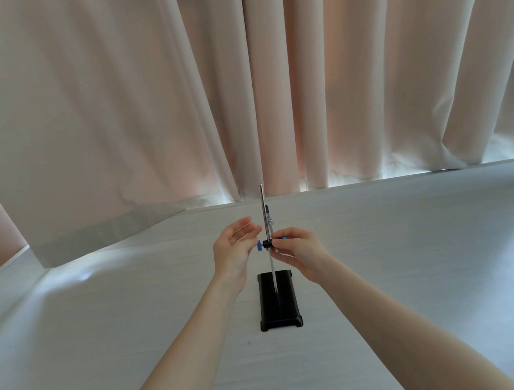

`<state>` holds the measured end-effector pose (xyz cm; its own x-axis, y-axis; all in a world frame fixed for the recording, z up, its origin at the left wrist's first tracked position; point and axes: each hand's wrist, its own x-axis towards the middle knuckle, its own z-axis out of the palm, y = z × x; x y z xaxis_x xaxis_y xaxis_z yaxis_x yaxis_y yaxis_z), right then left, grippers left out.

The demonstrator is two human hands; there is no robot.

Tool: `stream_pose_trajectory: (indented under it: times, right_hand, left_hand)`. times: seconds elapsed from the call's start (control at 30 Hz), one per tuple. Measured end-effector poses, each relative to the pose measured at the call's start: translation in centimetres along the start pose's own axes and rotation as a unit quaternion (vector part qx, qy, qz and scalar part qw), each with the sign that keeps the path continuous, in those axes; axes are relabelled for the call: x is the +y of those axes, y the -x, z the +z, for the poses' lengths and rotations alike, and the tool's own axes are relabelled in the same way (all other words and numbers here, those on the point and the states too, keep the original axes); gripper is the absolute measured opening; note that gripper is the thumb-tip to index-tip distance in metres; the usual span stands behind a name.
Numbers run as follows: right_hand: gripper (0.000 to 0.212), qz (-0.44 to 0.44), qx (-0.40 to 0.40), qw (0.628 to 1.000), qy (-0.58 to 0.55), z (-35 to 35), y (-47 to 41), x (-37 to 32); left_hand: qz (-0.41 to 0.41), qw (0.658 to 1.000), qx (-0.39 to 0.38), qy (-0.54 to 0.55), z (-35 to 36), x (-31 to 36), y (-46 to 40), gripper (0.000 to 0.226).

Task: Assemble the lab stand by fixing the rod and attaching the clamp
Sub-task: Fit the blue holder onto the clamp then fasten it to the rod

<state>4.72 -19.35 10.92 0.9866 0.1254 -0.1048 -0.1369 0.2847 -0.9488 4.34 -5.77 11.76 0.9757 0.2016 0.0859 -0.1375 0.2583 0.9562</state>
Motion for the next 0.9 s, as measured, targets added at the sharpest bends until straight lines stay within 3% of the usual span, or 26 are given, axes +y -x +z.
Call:
stream_pose_trajectory:
  times: [0.13, 0.23, 0.3, 0.47, 0.67, 0.77, 0.9]
  right_hand:
    - [0.010, 0.002, 0.001, 1.000, -0.007, -0.1, 0.0, 0.2]
    - [0.009, 0.003, 0.003, 1.000, -0.007, -0.1, 0.0, 0.2]
    - [0.009, 0.003, 0.003, 1.000, -0.007, -0.1, 0.0, 0.2]
    - [0.009, 0.005, -0.002, 1.000, -0.013, -0.2, -0.1, 0.3]
    - [0.009, 0.007, -0.008, 1.000, -0.018, -0.1, -0.1, 0.4]
    - [0.009, 0.005, -0.010, 1.000, -0.023, -0.3, -0.1, 0.4]
    - [0.010, 0.003, -0.013, 1.000, -0.028, -0.2, -0.1, 0.5]
  left_hand:
    - [-0.014, 0.995, 0.066, -0.072, -0.4, -0.4, -0.4, 0.012]
    - [-0.097, 0.982, 0.061, -0.152, -0.7, -0.9, -0.4, 0.024]
    - [-0.129, 0.982, 0.033, -0.134, -0.6, -1.0, -0.2, 0.025]
    - [-0.101, 0.992, -0.006, -0.076, -0.5, -0.9, 0.4, 0.012]
    - [-0.042, 0.988, -0.017, -0.147, -0.6, -0.9, 0.6, 0.040]
    - [-0.091, 0.993, -0.016, -0.080, -0.5, -0.7, 0.2, 0.024]
    - [-0.074, 0.988, -0.004, -0.138, -0.7, -0.9, -0.2, 0.013]
